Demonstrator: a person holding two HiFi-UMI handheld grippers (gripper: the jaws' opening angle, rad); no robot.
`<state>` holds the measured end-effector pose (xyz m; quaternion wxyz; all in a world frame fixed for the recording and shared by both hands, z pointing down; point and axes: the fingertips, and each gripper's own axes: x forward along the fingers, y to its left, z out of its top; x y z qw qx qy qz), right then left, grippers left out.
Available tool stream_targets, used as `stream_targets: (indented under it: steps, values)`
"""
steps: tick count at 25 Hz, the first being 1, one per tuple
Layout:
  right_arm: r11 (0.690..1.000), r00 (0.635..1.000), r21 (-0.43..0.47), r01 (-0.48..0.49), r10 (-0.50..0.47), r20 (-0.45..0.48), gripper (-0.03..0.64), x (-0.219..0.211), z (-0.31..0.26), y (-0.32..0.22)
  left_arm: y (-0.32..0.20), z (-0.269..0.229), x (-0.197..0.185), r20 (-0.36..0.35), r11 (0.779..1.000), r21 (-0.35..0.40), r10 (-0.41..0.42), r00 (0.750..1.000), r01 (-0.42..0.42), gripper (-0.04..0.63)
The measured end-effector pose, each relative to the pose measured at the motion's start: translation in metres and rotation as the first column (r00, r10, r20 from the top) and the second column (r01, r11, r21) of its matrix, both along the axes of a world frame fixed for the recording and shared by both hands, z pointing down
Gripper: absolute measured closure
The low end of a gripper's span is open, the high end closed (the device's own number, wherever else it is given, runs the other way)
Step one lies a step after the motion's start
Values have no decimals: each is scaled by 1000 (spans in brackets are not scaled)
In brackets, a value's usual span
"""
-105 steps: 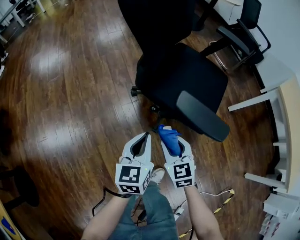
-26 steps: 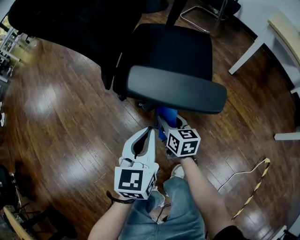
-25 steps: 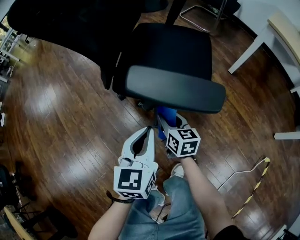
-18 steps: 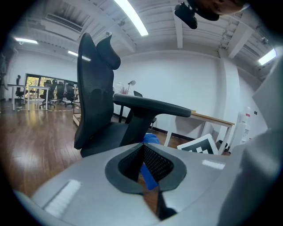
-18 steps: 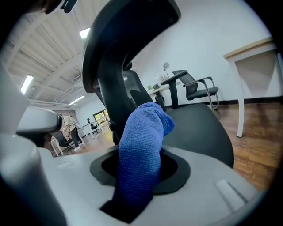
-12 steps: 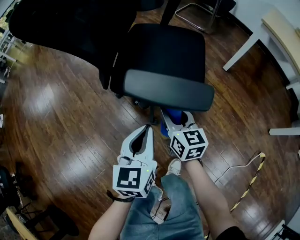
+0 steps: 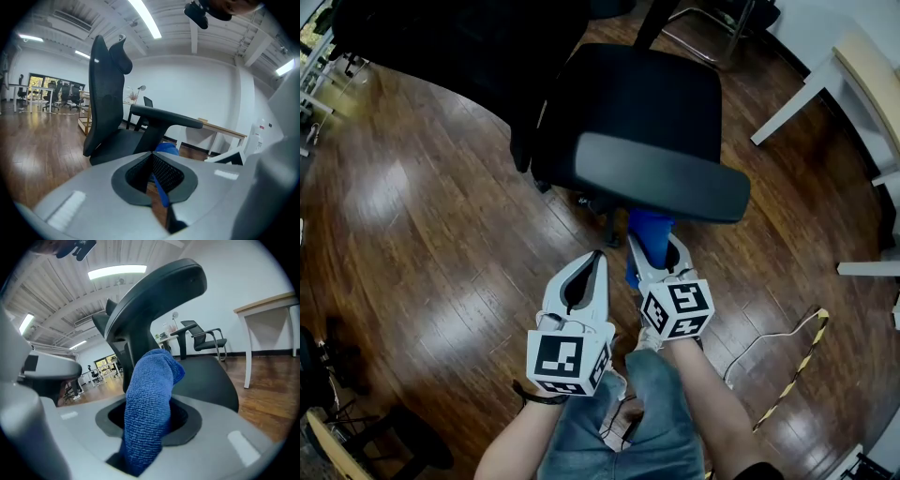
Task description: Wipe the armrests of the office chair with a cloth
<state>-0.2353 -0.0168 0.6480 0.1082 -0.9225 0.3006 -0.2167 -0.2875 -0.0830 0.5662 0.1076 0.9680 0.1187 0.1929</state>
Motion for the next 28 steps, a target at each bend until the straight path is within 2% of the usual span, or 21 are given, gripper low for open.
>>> stream_targets:
  steps: [4,9,16,19,22,28]
  values:
    - [999,998,6,36,-36,57,476,-23,34,-34,-19,12,-3,13,1000,5,-12,1000,12,592]
    - [996,993,36,83,-86,86,476,-24,58,-87,-45,30,-6,17,1000,21,-23,1000,23,592]
    - [992,988,65,113,-119,98,476,4,82,-137,-80,45,-3,3,997,44,-58,998,58,592]
    - [993,988,97,62,-75,138,476,22,92,-139,-90,49,-1,10,996,54,-73,997,72,592]
    - [992,989,129,4,-23,145,477,35,82,-134,-99,47,-2,16,995,58,-84,996,83,592]
    - [987,994,164,2,-19,104,476,36,35,-130,-94,29,-1,25,996,28,-83,996,82,592]
